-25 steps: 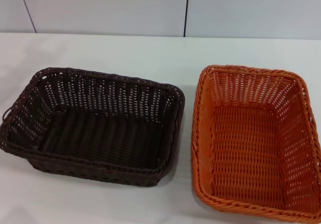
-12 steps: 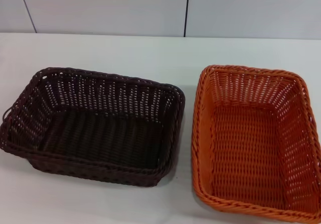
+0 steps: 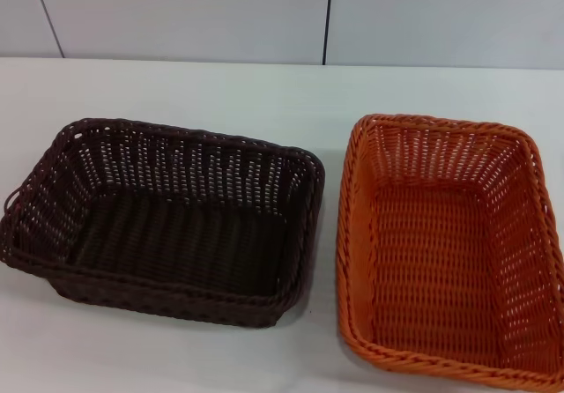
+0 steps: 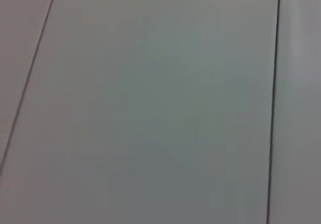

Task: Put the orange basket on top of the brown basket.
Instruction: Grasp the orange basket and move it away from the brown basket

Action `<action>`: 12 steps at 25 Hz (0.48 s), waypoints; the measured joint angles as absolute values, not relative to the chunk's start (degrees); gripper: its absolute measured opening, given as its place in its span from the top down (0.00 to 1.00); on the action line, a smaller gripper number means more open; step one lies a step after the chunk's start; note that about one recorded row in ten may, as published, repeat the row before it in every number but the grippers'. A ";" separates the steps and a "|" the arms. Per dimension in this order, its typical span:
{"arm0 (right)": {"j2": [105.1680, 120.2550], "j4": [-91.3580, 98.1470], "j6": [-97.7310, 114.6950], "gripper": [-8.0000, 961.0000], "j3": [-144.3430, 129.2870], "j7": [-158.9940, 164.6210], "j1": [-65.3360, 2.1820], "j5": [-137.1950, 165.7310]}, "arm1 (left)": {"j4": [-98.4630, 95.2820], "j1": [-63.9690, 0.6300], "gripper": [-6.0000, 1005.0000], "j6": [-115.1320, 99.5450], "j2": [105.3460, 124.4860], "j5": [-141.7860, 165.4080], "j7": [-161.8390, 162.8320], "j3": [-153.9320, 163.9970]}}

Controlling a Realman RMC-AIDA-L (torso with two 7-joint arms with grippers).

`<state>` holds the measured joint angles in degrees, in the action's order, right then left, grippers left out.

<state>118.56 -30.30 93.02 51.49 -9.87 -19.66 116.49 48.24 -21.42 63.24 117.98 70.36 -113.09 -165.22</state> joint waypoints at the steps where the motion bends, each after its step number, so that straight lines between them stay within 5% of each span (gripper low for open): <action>1: 118.56 -30.65 92.98 0.22 51.42 -9.87 -19.65 116.79 | 47.33 -20.97 0.47 63.43 118.00 69.63 -114.62 -165.22; 12: 117.23 -48.21 79.21 0.22 54.04 -11.83 -13.82 124.79 | 42.36 -17.28 0.47 60.05 117.72 68.45 -124.64 -165.23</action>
<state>117.23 -48.21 79.21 54.04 -11.83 -13.82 124.79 42.36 -17.28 60.05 117.72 68.45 -124.64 -165.23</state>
